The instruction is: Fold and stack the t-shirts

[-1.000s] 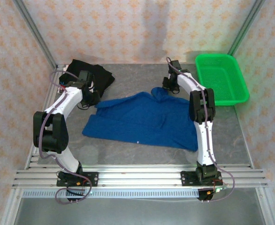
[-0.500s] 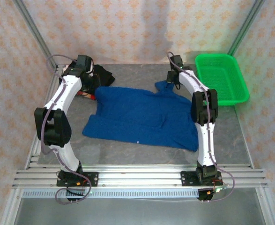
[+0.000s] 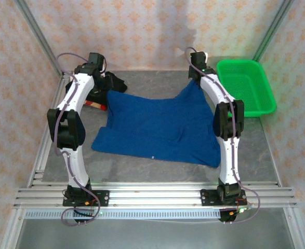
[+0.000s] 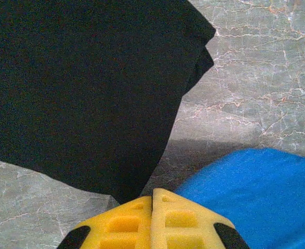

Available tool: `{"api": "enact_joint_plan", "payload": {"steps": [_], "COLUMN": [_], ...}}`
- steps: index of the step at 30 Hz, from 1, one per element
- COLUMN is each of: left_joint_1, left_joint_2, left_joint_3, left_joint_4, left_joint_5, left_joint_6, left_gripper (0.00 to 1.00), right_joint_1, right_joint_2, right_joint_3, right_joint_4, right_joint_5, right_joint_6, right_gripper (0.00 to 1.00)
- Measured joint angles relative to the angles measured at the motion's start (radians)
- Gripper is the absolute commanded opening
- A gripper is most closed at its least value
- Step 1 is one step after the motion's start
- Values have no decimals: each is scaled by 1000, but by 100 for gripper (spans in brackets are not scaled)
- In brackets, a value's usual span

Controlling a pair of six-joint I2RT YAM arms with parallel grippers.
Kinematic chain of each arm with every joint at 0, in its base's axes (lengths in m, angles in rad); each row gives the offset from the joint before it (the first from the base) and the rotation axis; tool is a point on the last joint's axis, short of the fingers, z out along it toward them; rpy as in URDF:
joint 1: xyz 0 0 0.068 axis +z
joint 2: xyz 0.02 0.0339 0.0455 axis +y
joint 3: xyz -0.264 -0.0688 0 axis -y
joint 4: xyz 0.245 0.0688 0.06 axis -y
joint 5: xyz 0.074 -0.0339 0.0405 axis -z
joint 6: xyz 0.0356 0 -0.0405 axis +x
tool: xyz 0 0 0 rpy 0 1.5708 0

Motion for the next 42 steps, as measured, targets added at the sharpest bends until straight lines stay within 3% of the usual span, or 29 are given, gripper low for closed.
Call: {"api": "enact_joint_plan", "payload": {"steps": [14, 20, 27, 42], "left_joint_1": [6, 11, 16, 54], "left_joint_2": [18, 18, 18, -16], "left_joint_3": [64, 64, 59, -51], "left_joint_4": [-18, -28, -39, -35], "left_joint_5": [21, 39, 39, 24], "left_joint_6": [26, 68, 127, 199], "left_gripper": [0, 0, 0, 0], "right_joint_1": [0, 0, 0, 0], "right_joint_2": [-19, -161, -441, -837], "right_joint_3": [-9, -264, -570, -974], "right_joint_4": [42, 61, 93, 82], "right_joint_5": [-8, -33, -33, -27], "right_joint_6": [-18, 3, 42, 211], "right_gripper": [0, 0, 0, 0]}}
